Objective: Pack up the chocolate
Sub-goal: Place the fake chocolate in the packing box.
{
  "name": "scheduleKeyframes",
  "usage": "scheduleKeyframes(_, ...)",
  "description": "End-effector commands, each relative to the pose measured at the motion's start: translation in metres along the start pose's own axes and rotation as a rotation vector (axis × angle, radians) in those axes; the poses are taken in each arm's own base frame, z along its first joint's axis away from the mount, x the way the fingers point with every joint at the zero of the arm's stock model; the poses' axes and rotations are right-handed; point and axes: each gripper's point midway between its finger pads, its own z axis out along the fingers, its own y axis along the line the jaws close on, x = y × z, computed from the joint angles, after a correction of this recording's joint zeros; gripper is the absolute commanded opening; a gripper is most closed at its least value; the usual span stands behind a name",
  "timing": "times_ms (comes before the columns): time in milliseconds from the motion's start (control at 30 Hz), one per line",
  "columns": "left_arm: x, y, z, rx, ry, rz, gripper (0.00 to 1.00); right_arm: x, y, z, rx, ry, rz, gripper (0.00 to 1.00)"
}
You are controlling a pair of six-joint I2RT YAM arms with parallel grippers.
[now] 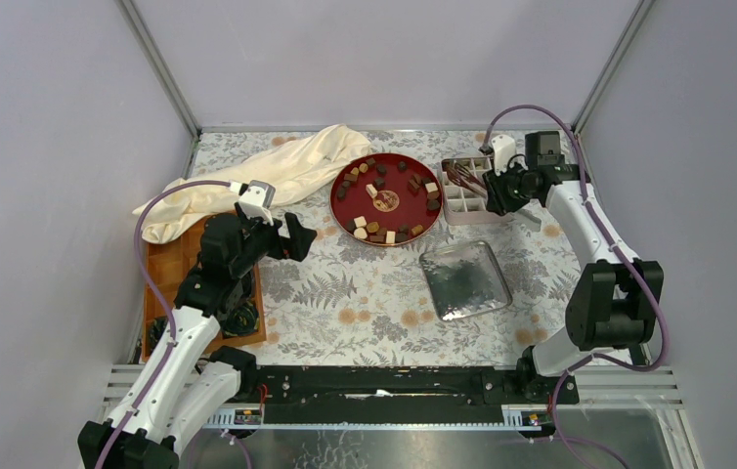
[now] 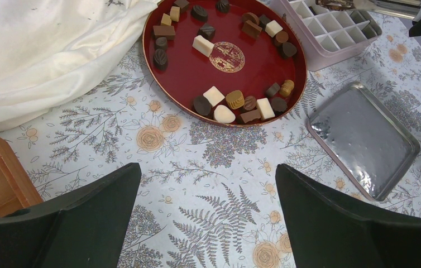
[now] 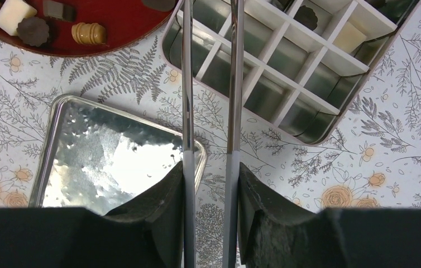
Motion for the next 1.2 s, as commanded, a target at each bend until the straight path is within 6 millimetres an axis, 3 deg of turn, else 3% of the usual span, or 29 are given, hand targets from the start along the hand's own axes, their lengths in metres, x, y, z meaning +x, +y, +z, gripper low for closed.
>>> scheduleKeyframes(0,-0.004,0.001,0.001,-0.006,-0.024,0.015,0.99,-0.019,-0.009,-0.017,0.044,-0.050,-0.045,0.15)
scheduleKeyframes(667,-0.003,0.001,0.001,-0.006,-0.024,0.015,0.99,0.007,-0.012,-0.002,0.015,0.082,-0.034,0.19)
scheduleKeyframes(1167,-0.004,0.001,0.001,-0.004,-0.024,0.014,0.99,0.008,-0.012,0.001,0.009,0.089,-0.024,0.46)
